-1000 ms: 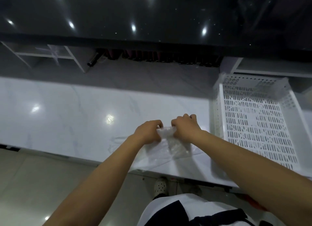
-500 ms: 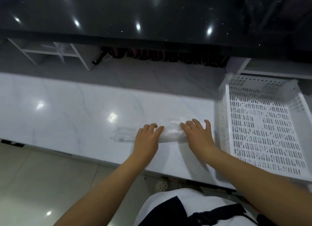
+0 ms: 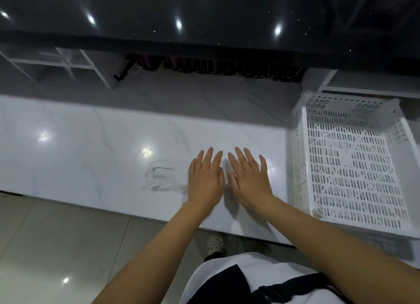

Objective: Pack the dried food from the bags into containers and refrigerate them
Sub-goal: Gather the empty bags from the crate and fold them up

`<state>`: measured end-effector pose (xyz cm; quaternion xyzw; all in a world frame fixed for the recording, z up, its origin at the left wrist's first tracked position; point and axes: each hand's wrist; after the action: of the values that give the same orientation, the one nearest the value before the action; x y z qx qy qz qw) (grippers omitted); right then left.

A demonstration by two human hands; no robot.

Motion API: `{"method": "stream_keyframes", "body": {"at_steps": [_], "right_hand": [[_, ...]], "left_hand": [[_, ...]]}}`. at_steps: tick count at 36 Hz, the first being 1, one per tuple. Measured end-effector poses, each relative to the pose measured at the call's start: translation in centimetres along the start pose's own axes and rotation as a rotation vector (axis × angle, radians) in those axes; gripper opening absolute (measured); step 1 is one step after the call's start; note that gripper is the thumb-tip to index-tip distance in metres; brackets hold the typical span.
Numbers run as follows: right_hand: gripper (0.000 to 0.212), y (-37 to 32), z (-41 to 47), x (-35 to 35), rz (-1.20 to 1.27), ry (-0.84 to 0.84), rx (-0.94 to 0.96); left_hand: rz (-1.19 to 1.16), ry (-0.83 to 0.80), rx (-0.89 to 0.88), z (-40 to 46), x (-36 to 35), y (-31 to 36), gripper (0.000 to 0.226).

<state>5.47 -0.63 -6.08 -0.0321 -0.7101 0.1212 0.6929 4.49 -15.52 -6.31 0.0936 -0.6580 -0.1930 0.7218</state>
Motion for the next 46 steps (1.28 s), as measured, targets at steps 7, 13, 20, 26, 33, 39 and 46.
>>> {"method": "stream_keyframes", "body": {"at_steps": [7,13,20,26,33,39,46], "right_hand": [[0.067,2.4,-1.4,-2.6,-0.068,-0.06,0.048],[0.064,3.1,-1.2,-2.1,-0.045,-0.116,0.082],[0.059,3.3,-0.9,-0.1,0.093,-0.145,0.044],[0.027,2.1,0.3,1.5,0.055,-0.125,-0.088],[0.02,0.8,1.8,3.5,-0.083,-0.256,-0.047],[0.019,0.9,0.9,4.3,-0.122,-0.19,-0.019],[0.015,1.5,0.4,6.1,-0.033,0.086,0.01]], "left_hand": [[0.161,-0.125,-0.094,-0.9,-2.5,-2.6,0.063],[0.163,-0.135,-0.097,-1.1,-1.9,-3.9,0.067],[-0.008,-0.284,-0.154,0.6,1.0,-5.6,0.057],[0.118,-0.363,-0.129,3.0,3.5,-4.3,0.054],[0.264,-0.412,-0.202,4.1,4.1,-2.4,0.026],[0.116,-0.372,-0.221,2.9,4.9,-2.9,0.018],[-0.026,-0.064,-0.222,2.4,7.0,-3.2,0.019]]}}
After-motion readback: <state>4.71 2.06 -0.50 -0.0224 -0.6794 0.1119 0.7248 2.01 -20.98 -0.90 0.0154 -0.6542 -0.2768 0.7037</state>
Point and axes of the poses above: each hand's wrist, its own z-axis towards the middle knuckle, its own x-axis out of the back of the hand, y = z × x, and after that the axes turned 9 degrees about y, right-handed
